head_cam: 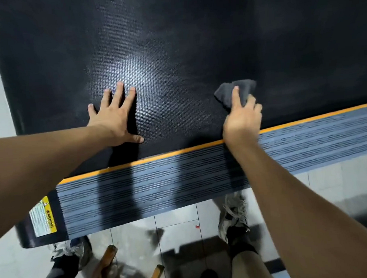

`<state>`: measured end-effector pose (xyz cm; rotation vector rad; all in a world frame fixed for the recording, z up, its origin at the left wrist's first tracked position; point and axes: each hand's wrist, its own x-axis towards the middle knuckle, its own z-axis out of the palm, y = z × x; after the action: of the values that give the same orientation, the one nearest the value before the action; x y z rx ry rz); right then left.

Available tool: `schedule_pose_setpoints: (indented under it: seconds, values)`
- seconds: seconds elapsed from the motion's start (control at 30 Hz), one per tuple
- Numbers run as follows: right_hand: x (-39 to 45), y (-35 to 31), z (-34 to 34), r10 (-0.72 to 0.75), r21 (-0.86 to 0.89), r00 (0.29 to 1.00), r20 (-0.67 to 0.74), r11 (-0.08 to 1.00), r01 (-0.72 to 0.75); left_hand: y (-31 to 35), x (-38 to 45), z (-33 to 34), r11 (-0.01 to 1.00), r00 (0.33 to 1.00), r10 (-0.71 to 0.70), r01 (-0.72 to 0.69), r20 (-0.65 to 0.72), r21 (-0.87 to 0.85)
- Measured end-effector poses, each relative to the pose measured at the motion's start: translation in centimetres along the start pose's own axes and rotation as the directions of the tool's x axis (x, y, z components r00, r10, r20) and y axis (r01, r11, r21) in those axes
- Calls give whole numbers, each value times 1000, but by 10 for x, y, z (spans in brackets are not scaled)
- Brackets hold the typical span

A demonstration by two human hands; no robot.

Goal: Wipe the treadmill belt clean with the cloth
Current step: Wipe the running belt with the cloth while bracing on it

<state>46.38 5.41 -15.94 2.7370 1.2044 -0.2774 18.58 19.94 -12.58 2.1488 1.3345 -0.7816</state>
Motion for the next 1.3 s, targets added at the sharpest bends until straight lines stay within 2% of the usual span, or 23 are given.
schedule_pose_setpoints:
  seconds: [0.1, 0.2, 0.27, 0.3, 0.33, 0.4, 0.43, 0.5, 0.53, 0.57, 0.63, 0.7, 0.77, 0.8, 0.87, 1.0, 1.1, 1.2, 1.3]
  values:
    - [-44, -70, -1, -152, 10, 978, -143, 988, 155, 0, 0, 0, 1000, 1000, -8, 8, 0, 5]
    - [-92, -125, -2, -445, 60, 893, -68, 892, 448, 0, -2, 3, 1000, 1000, -20, 20, -19, 5]
    - [-89, -126, -6, -579, 130, 814, -54, 804, 581, -1, -1, 4, 1000, 999, -17, 17, -31, 0]
    - [-79, -113, -7, -604, 151, 791, -99, 777, 612, -2, -2, 4, 1000, 999, -15, 15, -29, 3]
    - [-69, -94, -7, -593, 138, 791, -149, 780, 611, -2, -2, 4, 1000, 1000, -12, 12, -27, 5]
    - [-43, -44, -7, -472, 33, 864, -177, 874, 484, -2, -1, 4, 1000, 1000, -7, 7, -19, 3]
    - [-29, -19, -9, -374, 7, 914, -159, 925, 380, -1, -1, 3, 1000, 1000, -5, 5, -13, 3]
    - [-7, 12, -15, -159, 61, 987, -37, 985, 161, -1, -1, 4, 1000, 1000, -4, 4, -7, 1]
    - [-2, 17, -15, -69, 91, 997, 28, 994, 66, -1, 0, 3, 1000, 1000, -4, 4, -3, -6]
    - [-2, 14, -12, -21, 117, 999, 29, 993, 18, -1, 0, 3, 1000, 1000, -3, 3, 4, -14]
    - [-14, -12, -10, -67, 123, 993, -95, 989, 79, -1, 0, 3, 1000, 1000, 0, 0, 7, -14]
    - [-42, -51, -6, -244, 83, 947, -210, 960, 266, 0, -2, 4, 1000, 1000, 5, -5, -4, 9]
    - [-66, -90, 1, -418, 53, 884, -210, 898, 437, -1, -3, 6, 999, 1000, 14, -13, -25, 36]
    - [-75, -107, 2, -447, 67, 877, -177, 883, 464, -2, -4, 7, 999, 999, 22, -20, -39, 51]
    - [-80, -129, 10, -427, 112, 892, -147, 889, 444, -8, -6, 8, 997, 994, 59, -53, -87, 60]
    - [-56, -146, 21, -394, 175, 884, -252, 880, 442, -42, -2, 11, 985, 927, 174, -158, -333, 74]
    - [-27, -175, 19, -406, 160, 867, -287, 872, 462, -75, 5, 17, 996, 909, 80, -59, -410, 62]
    - [16, -221, 7, -408, 168, 882, -238, 877, 451, -110, 13, 20, 998, 901, 10, 21, -433, 67]
    - [60, -264, -7, -402, 188, 893, -203, 879, 438, -135, 24, 15, 998, 895, -17, 40, -445, 44]
